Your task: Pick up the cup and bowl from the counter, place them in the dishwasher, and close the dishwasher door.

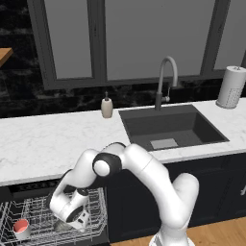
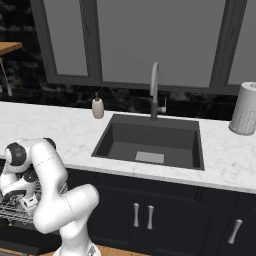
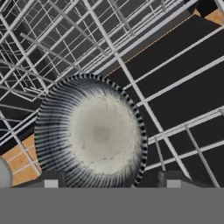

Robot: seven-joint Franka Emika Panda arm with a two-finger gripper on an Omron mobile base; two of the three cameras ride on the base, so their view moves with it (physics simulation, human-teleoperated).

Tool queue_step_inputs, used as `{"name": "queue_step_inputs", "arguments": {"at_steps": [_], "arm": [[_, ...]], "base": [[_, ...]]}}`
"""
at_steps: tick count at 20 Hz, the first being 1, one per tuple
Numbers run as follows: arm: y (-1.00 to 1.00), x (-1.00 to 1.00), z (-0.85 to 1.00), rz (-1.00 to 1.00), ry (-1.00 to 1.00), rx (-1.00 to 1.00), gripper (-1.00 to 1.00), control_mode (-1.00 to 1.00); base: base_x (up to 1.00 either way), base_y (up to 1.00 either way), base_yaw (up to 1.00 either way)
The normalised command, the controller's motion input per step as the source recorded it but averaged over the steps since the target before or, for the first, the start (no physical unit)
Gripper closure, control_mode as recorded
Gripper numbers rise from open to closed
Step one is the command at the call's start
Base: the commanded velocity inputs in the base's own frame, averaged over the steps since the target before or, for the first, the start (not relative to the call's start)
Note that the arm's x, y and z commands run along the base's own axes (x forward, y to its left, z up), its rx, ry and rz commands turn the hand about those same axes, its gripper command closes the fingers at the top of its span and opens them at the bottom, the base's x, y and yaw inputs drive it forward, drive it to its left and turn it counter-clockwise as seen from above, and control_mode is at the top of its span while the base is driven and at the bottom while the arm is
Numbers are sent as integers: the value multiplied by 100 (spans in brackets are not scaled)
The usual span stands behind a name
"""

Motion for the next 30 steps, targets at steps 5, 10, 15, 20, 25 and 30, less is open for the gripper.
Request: {"name": "queue_step_inputs", "arguments": {"at_steps": [5, 10, 15, 20, 25, 30], "arm": [[3, -21, 48, 0, -7, 0, -100, -100], [-6, -39, 100, 0, -20, 2, -100, -100], [-6, -88, 69, 12, -9, 1, -100, -100], [-14, -60, 87, 22, -19, -4, -100, -100], [17, -1, 79, 3, 0, -26, -100, -100], [66, 14, 100, 5, -1, -22, -100, -100]], "base": [[0, 0, 0], [0, 0, 0], [0, 0, 0], [0, 0, 0], [0, 0, 0], [0, 0, 0]]}}
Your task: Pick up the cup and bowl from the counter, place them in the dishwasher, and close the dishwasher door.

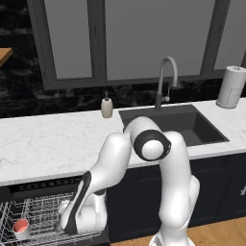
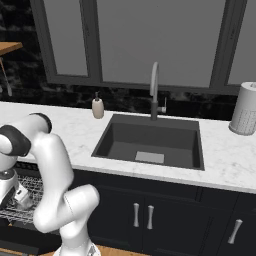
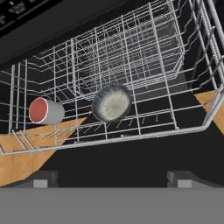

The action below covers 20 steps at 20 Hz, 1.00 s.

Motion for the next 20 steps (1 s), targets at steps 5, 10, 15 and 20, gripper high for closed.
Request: {"name": "queue_step_inputs", "arguments": {"at_steps": [5, 10, 15, 20], "arm": [[86, 17, 62, 1, -7, -2, -100, -100], [100, 25, 31, 8, -5, 2, -100, -100], [100, 6, 75, 23, 0, 0, -100, -100], [74, 4, 100, 20, 1, 0, -100, -100]], "base": [[0, 0, 0], [0, 0, 0], [0, 0, 0], [0, 0, 0]]}}
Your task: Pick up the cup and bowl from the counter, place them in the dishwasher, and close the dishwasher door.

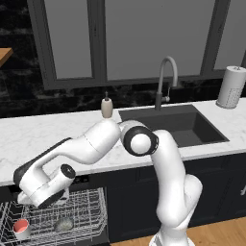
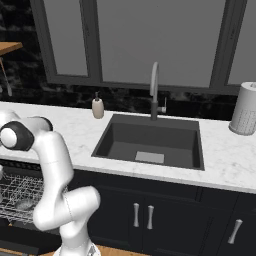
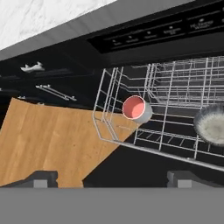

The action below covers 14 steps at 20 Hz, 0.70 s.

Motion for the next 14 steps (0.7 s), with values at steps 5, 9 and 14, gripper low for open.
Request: {"name": "queue_step_inputs", "arguments": {"at_steps": [5, 9, 14], "arm": [[20, 5, 81, 11, 14, -8, -100, -100], [4, -57, 44, 0, -6, -7, -100, -100], [0, -25, 36, 0, -15, 5, -100, -100]], "base": [[0, 0, 0], [0, 0, 0], [0, 0, 0]]}}
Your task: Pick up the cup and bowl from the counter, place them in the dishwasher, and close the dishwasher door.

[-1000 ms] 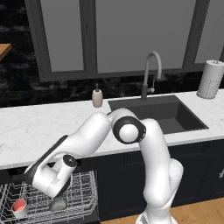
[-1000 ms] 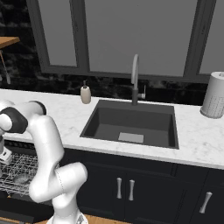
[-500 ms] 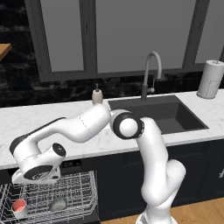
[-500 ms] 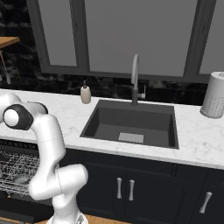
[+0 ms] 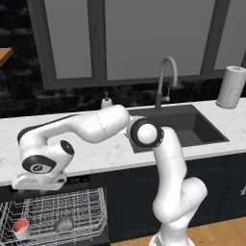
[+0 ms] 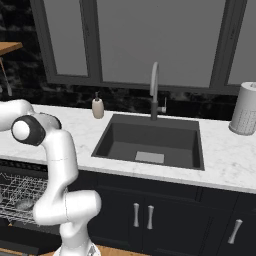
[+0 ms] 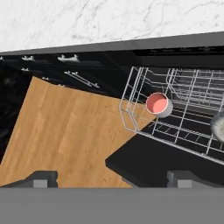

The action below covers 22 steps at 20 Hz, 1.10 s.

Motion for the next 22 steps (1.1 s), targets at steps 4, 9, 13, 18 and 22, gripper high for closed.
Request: {"name": "queue_step_inputs", "arguments": {"at_steps": [4, 9, 13, 18, 22], "arm": [[0, -9, 19, 0, -8, 1, -100, -100], [0, -2, 0, 0, 0, 0, -100, -100], [0, -10, 0, 0, 0, 0, -100, -100], [0, -64, 0, 0, -6, 0, -100, -100], [0, -54, 0, 0, -8, 0, -100, -100]], "base": [[0, 0, 0], [0, 0, 0], [0, 0, 0], [0, 0, 0], [0, 0, 0]]}}
